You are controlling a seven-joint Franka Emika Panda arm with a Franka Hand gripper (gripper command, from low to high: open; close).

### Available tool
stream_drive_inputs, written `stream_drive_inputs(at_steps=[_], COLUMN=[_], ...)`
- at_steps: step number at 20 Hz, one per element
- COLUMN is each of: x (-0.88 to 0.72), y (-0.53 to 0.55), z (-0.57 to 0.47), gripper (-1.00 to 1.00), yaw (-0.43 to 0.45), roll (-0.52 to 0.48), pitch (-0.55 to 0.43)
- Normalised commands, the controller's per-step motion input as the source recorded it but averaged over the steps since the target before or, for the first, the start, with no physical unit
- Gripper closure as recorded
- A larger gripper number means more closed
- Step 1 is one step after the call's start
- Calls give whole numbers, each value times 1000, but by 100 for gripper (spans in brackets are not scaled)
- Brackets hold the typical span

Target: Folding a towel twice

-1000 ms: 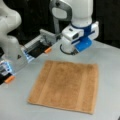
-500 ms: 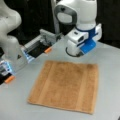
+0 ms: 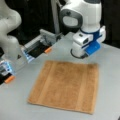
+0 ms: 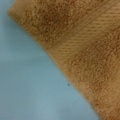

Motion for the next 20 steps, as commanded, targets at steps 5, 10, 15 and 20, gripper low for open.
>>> stream_drive_inputs(at_steps=[5, 10, 15, 20], x=[386, 356, 330, 305], y=[347, 305, 254, 204], z=[-95, -19, -16, -72], gripper=[-100, -100, -100, -100], yaw=[-59, -57, -51, -1], roll=[-266, -283, -307, -344], pitch=[50, 58, 46, 19])
